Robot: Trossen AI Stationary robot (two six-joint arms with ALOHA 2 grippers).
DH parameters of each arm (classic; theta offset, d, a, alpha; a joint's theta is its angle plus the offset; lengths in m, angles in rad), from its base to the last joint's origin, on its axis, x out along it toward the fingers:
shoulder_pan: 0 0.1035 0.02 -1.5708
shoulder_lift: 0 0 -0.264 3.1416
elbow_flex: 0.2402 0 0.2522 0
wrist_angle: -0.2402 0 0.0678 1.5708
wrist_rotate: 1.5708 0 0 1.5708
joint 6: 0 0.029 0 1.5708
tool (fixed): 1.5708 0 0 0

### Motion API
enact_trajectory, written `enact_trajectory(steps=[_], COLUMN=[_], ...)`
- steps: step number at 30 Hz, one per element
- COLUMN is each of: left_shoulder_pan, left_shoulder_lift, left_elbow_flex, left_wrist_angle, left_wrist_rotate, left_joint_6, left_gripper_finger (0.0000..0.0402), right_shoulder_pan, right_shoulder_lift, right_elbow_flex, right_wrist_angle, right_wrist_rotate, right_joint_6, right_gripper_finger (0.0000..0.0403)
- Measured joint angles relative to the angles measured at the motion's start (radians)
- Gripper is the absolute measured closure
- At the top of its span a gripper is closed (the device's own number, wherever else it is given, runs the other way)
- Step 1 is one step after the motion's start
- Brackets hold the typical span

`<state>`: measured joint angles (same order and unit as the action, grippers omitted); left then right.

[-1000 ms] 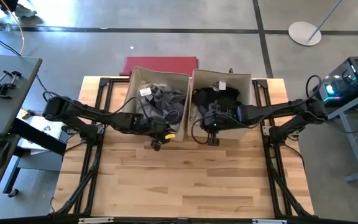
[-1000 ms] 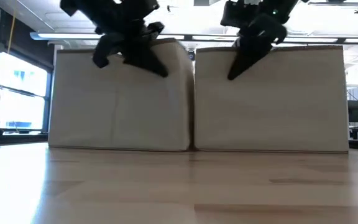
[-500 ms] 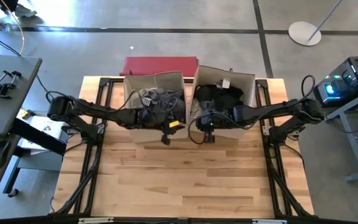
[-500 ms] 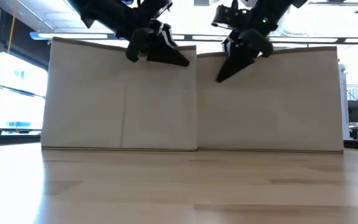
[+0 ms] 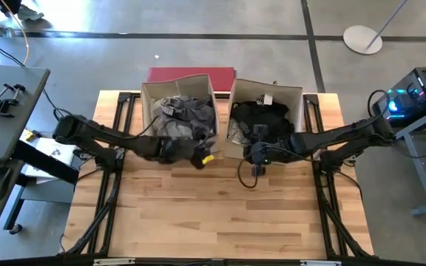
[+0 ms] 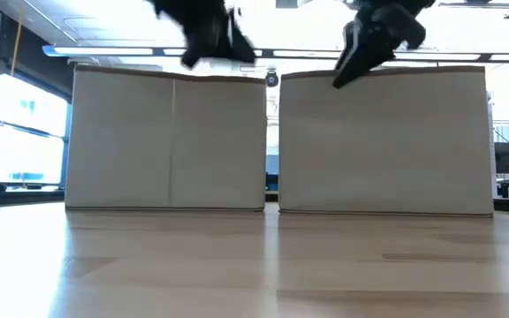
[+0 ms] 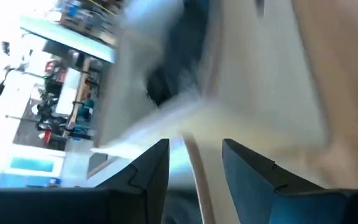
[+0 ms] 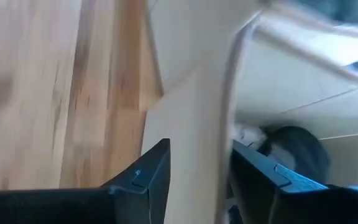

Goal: Sort clothes
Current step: Adjust the laundry organizers

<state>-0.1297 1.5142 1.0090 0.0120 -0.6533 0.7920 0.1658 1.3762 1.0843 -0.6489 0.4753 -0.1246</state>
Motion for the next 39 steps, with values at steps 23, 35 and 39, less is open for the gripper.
enact_trajectory(steps=[23, 35, 39], left_shoulder_pan=[0.056, 0.026, -0.034], left_shoulder_lift=[-0.001, -0.001, -0.001], left_elbow_flex=[0.146, 0.095, 0.095], left_wrist_angle=[-0.815, -0.589, -0.583], left_wrist_rotate=[0.104, 0.220, 0.190], left_joint_6=[-0.853, -0.114, -0.045], left_gripper_finger=[0.0332, 0.0401, 0.0401], right_shoulder_pan=[0.024, 0.024, 0.022], right_shoulder_lift=[-0.015, -0.015, -0.015], right_elbow_flex=[-0.001, -0.001, -0.001], right_wrist_angle=[0.052, 0.011, -0.020], right_wrist_rotate=[0.013, -0.059, -0.059], right_joint_6=[0.243, 0.220, 0.218], right_gripper_finger=[0.0156, 0.0181, 0.0227])
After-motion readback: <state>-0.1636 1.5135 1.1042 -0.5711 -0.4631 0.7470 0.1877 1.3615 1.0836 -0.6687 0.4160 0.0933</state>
